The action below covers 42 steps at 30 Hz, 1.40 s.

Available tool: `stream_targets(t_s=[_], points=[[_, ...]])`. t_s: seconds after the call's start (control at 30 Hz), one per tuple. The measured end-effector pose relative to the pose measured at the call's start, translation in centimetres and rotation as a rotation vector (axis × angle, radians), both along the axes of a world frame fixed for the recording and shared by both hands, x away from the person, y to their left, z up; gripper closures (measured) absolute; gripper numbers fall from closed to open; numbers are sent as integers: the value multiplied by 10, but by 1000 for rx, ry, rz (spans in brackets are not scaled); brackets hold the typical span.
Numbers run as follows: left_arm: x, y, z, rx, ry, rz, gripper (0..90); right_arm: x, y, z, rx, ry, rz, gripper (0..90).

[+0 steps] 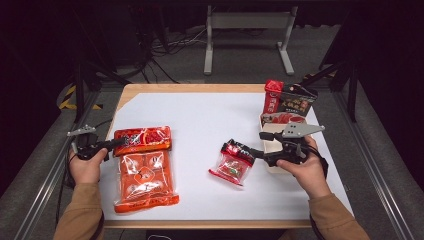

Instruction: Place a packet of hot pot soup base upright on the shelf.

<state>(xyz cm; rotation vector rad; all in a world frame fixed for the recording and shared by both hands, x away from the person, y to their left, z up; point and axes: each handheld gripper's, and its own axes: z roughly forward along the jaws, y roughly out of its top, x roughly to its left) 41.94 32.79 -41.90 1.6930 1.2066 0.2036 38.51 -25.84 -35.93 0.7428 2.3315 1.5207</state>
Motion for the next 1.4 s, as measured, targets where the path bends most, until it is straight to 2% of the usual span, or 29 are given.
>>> stream_targets(t_s=[0.33,0.5,0.53,0.57,0.67,0.77,0.83,0.87,1.0,1.1,1.2,1.4], points=[[-13,-5,28,-42,-91,-25,900,-1,2,1,4,-4,5,278],[-20,-9,41,-41,-130,-40,900,-2,4,2,7,-3,11,278],[-25,-11,48,-36,-152,-54,900,-3,4,2,12,-5,13,278],[-25,-11,48,-36,-152,-54,900,-3,4,2,12,-5,13,278],[-33,-15,62,-43,-189,-80,900,-4,5,4,15,-11,17,278],[-36,-18,67,-45,-205,-89,900,-5,6,5,17,-14,20,278],[-44,-23,78,-29,-240,-100,900,-6,8,6,19,-14,28,278],[-44,-23,78,-29,-240,-100,900,-6,8,6,19,-14,28,278],[-57,-32,97,-7,-310,-151,900,-8,12,8,22,-20,44,277],[-61,-36,102,-7,-327,-171,900,-9,13,9,25,-21,47,276],[-69,-44,112,-2,-364,-215,900,-9,14,10,36,-28,52,275],[-81,-55,124,11,-414,-247,900,-10,15,12,44,-30,58,275]])
